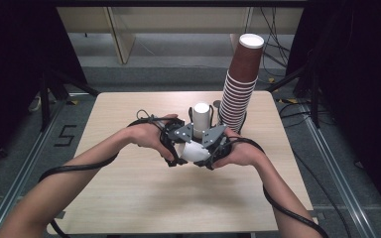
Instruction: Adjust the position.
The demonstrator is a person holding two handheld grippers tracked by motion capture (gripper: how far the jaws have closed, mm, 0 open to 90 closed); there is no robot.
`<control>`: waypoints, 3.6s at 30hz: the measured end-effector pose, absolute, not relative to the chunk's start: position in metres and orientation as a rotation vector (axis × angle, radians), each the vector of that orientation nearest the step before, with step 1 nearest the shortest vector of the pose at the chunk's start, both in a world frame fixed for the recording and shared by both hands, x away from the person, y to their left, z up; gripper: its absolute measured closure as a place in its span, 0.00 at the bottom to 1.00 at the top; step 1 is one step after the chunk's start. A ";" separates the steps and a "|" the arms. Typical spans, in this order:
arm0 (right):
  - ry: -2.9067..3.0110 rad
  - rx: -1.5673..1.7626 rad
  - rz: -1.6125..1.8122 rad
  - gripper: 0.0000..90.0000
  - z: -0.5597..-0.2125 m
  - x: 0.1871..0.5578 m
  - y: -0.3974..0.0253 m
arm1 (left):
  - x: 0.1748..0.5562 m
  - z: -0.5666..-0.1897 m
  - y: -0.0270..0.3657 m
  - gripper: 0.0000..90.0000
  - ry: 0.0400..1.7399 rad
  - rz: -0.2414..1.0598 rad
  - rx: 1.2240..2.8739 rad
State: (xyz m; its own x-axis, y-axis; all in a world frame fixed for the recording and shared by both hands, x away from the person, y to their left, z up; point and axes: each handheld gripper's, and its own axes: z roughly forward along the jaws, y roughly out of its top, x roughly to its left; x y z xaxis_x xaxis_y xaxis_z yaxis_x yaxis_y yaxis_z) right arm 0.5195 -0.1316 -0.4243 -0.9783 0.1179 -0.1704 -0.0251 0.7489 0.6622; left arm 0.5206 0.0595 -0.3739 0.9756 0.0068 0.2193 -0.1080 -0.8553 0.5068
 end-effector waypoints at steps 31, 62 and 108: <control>2.415 0.346 1.259 0.39 -0.452 0.503 -0.149 | 0.516 -0.390 0.097 0.03 0.260 0.269 2.134; 1.992 0.615 1.426 0.39 -0.472 0.490 -0.145 | 0.514 -0.406 0.092 0.03 0.471 0.254 1.914; 1.906 0.683 1.451 0.39 -0.474 0.484 -0.139 | 0.524 -0.415 0.078 0.00 0.642 0.185 1.744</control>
State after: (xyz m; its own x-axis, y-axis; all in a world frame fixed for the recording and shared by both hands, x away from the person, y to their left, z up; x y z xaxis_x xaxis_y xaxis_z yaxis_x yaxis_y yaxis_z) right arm 0.4840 -0.1393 -0.4740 -0.6606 0.7298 -0.1763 0.0242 0.2554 0.9665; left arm 0.5236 0.0783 -0.4154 0.8347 0.5094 -0.2094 0.3205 -0.1400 0.9369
